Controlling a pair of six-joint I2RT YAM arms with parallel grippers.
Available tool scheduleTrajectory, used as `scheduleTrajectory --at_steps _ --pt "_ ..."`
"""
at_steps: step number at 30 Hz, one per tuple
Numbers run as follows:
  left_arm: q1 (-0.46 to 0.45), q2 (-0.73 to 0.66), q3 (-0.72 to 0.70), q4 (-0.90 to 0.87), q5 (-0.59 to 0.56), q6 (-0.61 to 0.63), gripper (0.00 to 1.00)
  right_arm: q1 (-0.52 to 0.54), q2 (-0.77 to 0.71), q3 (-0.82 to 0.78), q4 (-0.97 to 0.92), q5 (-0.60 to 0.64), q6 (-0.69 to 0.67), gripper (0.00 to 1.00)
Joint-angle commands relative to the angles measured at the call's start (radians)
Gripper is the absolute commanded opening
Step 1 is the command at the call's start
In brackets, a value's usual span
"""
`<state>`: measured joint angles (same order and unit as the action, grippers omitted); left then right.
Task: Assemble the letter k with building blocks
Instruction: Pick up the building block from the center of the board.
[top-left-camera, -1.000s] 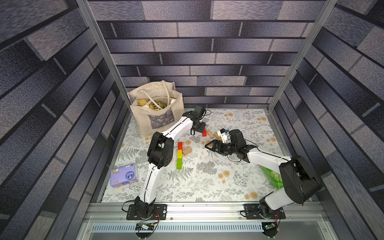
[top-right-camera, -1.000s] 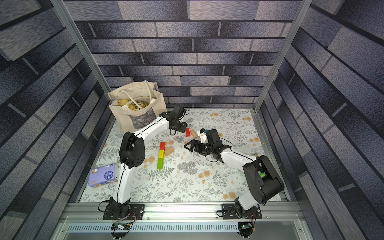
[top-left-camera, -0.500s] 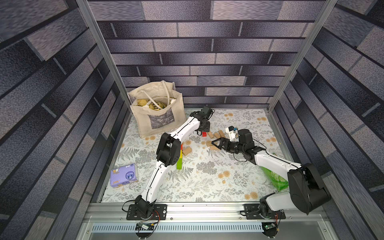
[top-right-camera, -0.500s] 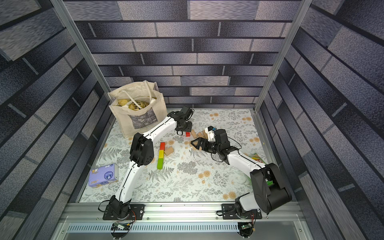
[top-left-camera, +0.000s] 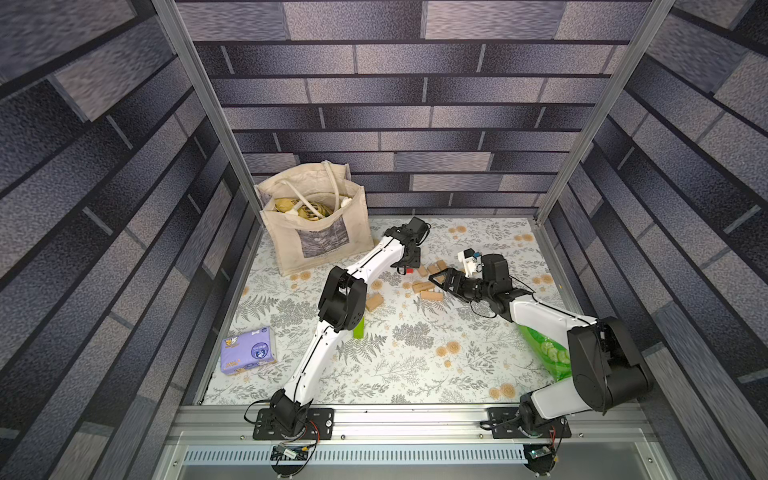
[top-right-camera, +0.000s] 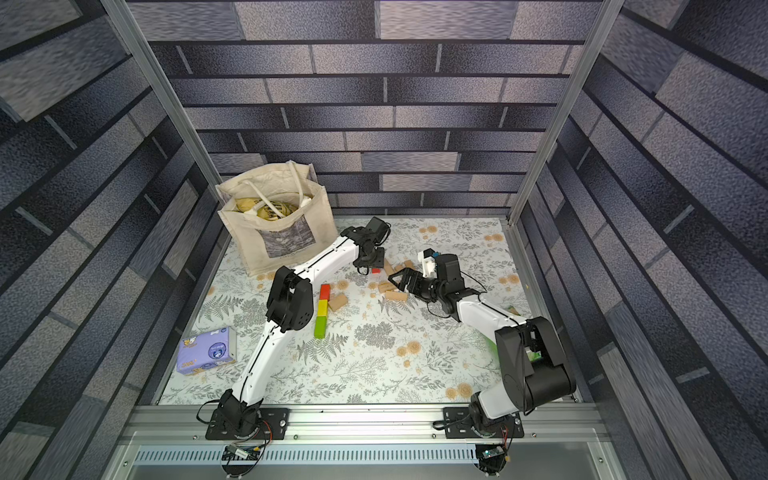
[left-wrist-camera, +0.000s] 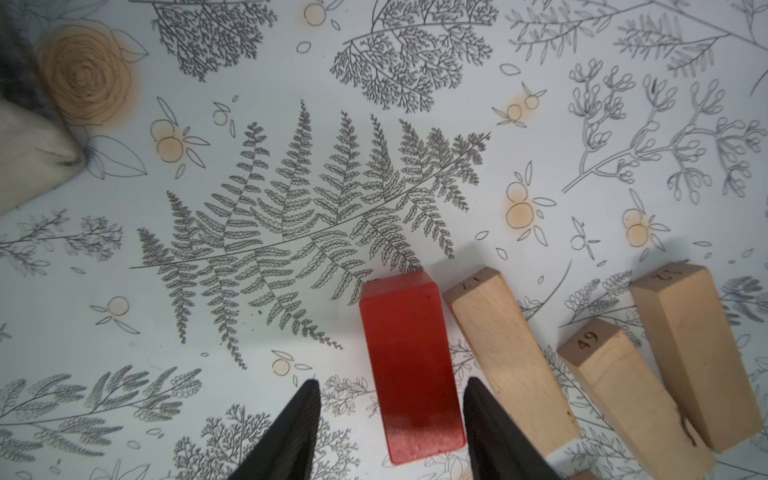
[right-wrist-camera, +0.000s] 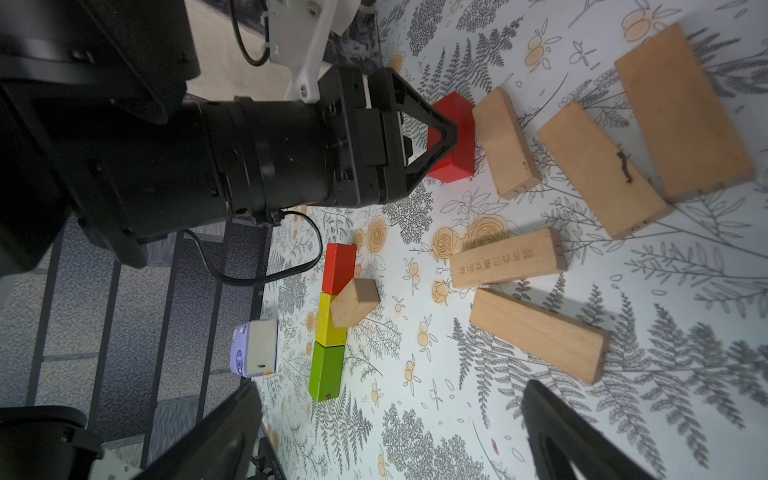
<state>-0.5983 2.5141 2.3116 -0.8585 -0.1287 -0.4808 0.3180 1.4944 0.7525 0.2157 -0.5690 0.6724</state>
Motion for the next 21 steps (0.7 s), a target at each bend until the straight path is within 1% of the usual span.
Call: scheduleTrajectory --at_steps 1,7,10,13,16,17,21 --pt "0.009 0.029 0.032 -0.027 -0.008 -0.022 0.56 -0.007 0.007 0.003 0.03 -0.027 0.006 1.0" --pt "0.012 0.058 0.071 -0.037 0.002 -0.018 0.52 -0.008 0.0 -0.006 0.03 -0.03 0.004 1.0" --pt "0.012 0.063 0.08 -0.042 -0.002 -0.018 0.48 -0.009 -0.004 -0.01 0.027 -0.034 0.004 1.0" --pt "0.012 0.063 0.08 -0.051 -0.013 -0.014 0.4 -0.009 -0.009 -0.013 0.025 -0.034 0.004 1.0" --pt "0.01 0.048 0.066 -0.058 -0.02 -0.005 0.28 -0.008 -0.016 -0.022 0.022 -0.035 0.003 1.0" --pt "0.008 0.036 0.053 -0.054 -0.025 0.002 0.25 -0.008 -0.02 -0.025 0.021 -0.032 0.001 1.0" --pt "-0.001 -0.047 -0.034 -0.031 -0.045 0.053 0.2 -0.008 -0.032 -0.045 0.011 -0.032 0.0 1.0"
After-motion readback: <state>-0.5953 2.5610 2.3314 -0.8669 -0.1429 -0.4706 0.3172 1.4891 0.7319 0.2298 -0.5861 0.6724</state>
